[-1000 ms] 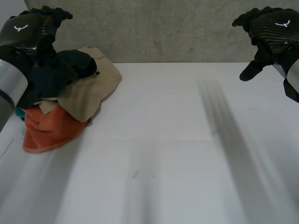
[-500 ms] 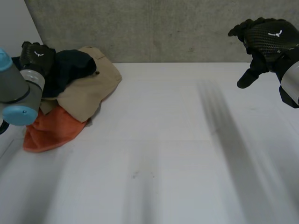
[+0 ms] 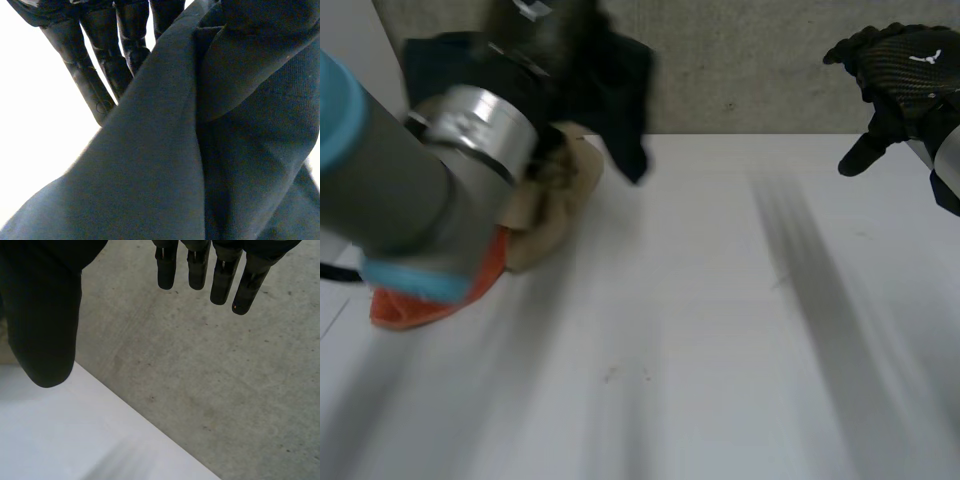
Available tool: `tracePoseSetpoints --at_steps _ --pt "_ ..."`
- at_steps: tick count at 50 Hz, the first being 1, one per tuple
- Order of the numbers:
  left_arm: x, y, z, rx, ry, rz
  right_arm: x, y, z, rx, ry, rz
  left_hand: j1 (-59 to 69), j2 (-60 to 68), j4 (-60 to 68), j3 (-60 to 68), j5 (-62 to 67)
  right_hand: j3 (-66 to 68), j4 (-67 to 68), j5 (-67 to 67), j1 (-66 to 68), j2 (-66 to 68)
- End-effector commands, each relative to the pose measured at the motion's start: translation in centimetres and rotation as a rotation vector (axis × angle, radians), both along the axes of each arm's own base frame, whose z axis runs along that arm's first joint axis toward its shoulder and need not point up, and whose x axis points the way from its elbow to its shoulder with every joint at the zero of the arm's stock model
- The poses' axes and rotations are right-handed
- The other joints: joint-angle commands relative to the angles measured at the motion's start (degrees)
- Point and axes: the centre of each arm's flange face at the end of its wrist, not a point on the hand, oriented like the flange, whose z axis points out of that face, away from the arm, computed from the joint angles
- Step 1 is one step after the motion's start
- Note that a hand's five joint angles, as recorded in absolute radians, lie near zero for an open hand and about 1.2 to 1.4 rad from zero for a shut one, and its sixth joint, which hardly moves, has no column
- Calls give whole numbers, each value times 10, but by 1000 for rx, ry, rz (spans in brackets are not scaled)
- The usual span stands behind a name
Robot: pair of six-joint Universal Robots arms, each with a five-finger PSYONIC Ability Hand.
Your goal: Fold the laundry.
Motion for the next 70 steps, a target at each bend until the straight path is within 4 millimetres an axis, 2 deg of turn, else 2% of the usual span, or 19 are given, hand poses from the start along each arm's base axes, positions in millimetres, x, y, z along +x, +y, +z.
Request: tracePoseSetpoints --at_steps 1,2,3,4,5,10,11,17,23,26,31,37,42,45,50,55,64,67,70 --pt "-57 75 -100 260 -184 -244 -11 -9 3 -8 -2 -39 162 119 114 118 149 -18 -29 -100 -8 -21" --pt "-62 84 -110 282 -212 -272 -13 -10 3 -8 -2 -42 128 84 79 84 114 -18 -29 -100 -8 -21" --pt "-70 102 -122 312 -256 -333 -14 -10 2 -7 -1 -45 -287 -331 -336 -331 -301 -18 -29 -100 -8 -21" --pt "-71 108 -125 323 -270 -350 -14 -10 2 -7 -1 -43 -480 -523 -528 -524 -493 -18 -29 -100 -8 -21" --pt "-71 109 -125 328 -275 -359 -14 -11 2 -5 -1 -45 -538 -581 -586 -582 -551 -18 -29 -100 -8 -21" --pt "-51 81 -98 310 -228 -265 -12 -11 -2 9 4 -34 -537 -581 -586 -581 -550 -18 -29 -100 -8 -21" --pt "-39 68 -85 294 -201 -210 -11 -10 -3 15 7 -30 -537 -581 -586 -581 -550 -18 -29 -100 -8 -21" --pt "9 38 -58 294 -153 -9 -8 -11 -18 88 38 -5 -532 -576 -581 -576 -545 -18 -29 -100 -8 -21" --pt "65 14 -58 332 -140 204 -3 -7 -25 139 61 41 -534 -578 -582 -578 -547 -18 -29 -100 -8 -21" --pt "80 7 -61 339 -138 249 3 -1 -27 154 57 71 -532 -576 -581 -576 -545 -18 -29 -100 -8 -21" --pt "101 -15 -63 344 -127 310 41 24 -49 222 72 205 -525 -569 -574 -569 -539 -18 -29 -100 -8 -21" --pt "101 -30 -75 356 -147 273 66 39 -79 335 61 268 -524 -567 -572 -568 -537 -18 -29 -100 -8 -21" --pt "92 -58 -78 315 -149 202 87 45 -106 437 13 310 -522 -566 -571 -566 -535 -18 -29 -100 -8 -21" --pt "83 -72 -82 304 -160 155 97 37 -108 408 -15 307 -522 -566 -571 -566 -535 -18 -29 -100 -8 -21" --pt "71 -110 -98 251 -232 96 135 21 -100 240 -69 365 -515 -559 -564 -559 -529 -18 -29 -100 -8 -21" --pt "78 -133 -106 172 -333 151 167 11 -112 192 -82 419 -515 -559 -564 -559 -529 -18 -29 -100 -8 -21" --pt "85 -126 -120 204 -386 174 208 -8 -151 158 -88 453 -517 -561 -566 -561 -530 -18 -29 -100 -8 -21" --pt "93 -119 -114 217 -372 195 216 -17 -163 139 -98 450 -520 -564 -569 -564 -534 -18 -29 -100 -8 -21" --pt "99 -114 -114 238 -359 202 222 -20 -170 123 -95 457 -520 -564 -569 -564 -534 119 107 36 129 115"
